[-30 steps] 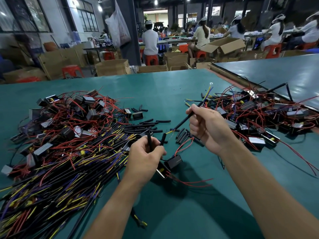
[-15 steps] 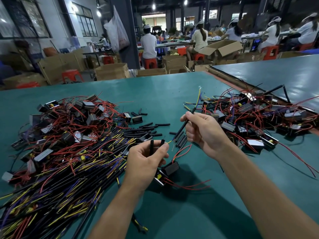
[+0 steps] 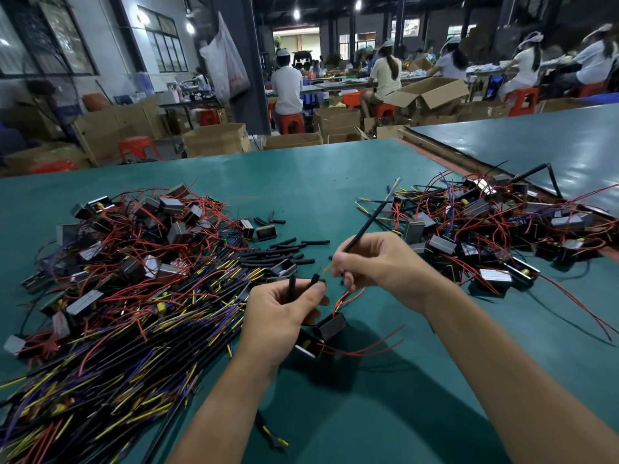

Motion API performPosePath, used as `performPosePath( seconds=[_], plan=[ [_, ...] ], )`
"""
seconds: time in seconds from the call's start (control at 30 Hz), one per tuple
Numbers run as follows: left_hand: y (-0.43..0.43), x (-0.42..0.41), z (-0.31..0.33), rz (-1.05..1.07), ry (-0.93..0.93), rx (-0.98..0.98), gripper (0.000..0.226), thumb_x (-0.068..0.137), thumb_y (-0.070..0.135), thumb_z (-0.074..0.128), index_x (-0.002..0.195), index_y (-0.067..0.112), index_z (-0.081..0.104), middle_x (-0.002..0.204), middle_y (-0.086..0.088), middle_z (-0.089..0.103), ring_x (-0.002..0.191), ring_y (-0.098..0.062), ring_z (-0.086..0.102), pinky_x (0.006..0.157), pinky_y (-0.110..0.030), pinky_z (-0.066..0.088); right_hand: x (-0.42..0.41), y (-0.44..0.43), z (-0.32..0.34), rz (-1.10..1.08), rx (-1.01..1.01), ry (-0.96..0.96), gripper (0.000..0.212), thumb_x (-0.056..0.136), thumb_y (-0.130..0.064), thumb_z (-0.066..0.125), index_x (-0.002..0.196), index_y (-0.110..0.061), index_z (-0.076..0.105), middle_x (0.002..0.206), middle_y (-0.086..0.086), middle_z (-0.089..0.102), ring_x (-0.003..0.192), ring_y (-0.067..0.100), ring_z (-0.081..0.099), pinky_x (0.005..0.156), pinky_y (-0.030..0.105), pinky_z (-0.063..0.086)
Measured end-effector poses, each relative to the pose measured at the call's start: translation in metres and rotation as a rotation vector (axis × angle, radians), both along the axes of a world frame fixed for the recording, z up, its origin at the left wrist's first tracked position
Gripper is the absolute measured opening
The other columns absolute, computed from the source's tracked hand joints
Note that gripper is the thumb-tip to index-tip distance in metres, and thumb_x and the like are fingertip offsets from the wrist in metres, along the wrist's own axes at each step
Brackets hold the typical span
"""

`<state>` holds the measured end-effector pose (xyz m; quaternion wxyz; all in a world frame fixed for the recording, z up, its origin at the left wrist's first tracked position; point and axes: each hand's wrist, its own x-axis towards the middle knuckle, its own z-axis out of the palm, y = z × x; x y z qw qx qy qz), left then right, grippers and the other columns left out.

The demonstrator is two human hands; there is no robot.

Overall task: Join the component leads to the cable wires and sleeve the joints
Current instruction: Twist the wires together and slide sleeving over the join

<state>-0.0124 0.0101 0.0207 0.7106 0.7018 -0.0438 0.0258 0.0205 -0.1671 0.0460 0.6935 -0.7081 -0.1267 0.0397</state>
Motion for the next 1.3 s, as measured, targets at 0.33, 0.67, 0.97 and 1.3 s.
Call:
performPosePath(
  seconds=[0.33, 0.67, 0.97, 1.3],
  plan=[
    [0.009, 0.006, 0.008, 0.001, 0.182, -0.309, 0.012, 0.093, 0.004, 0.058, 0.087, 0.012, 0.065, 0.071, -0.007, 0.073, 0.056, -0.017, 0.067, 0.063, -0.028, 0.058, 0.0, 0.004, 0.001, -0.087, 0.049, 0.05, 0.012, 0.091, -0.008, 0.066, 0.079, -0.007, 0.067, 0.069, 0.01, 0.071, 0.049, 0.014, 0.056, 0.053, 0.023, 0.053],
    [0.008, 0.001, 0.008, -0.049, 0.057, -0.192, 0.028, 0.09, -0.012, 0.053, 0.102, 0.01, 0.066, 0.077, -0.008, 0.071, 0.056, -0.018, 0.064, 0.058, -0.029, 0.058, -0.004, 0.016, 0.004, -0.159, 0.108, -0.074, 0.012, 0.089, 0.0, 0.066, 0.078, -0.003, 0.064, 0.072, 0.011, 0.073, 0.045, 0.014, 0.054, 0.048, 0.023, 0.049],
    [0.006, -0.002, 0.01, -0.084, 0.044, -0.145, 0.018, 0.088, 0.0, 0.063, 0.087, 0.014, 0.073, 0.078, -0.009, 0.073, 0.057, -0.019, 0.065, 0.058, -0.029, 0.057, -0.01, 0.023, 0.005, -0.151, -0.039, -0.186, 0.013, 0.088, 0.001, 0.067, 0.076, -0.004, 0.067, 0.062, 0.009, 0.066, 0.046, 0.012, 0.054, 0.049, 0.02, 0.047],
    [0.007, -0.001, 0.011, -0.031, 0.068, -0.218, 0.016, 0.086, 0.006, 0.066, 0.074, 0.012, 0.075, 0.074, -0.009, 0.073, 0.054, -0.018, 0.065, 0.053, -0.027, 0.056, -0.012, 0.023, 0.008, -0.117, -0.081, -0.164, 0.011, 0.086, 0.004, 0.069, 0.078, -0.003, 0.066, 0.063, 0.012, 0.065, 0.047, 0.015, 0.055, 0.05, 0.023, 0.047]
  ],
)
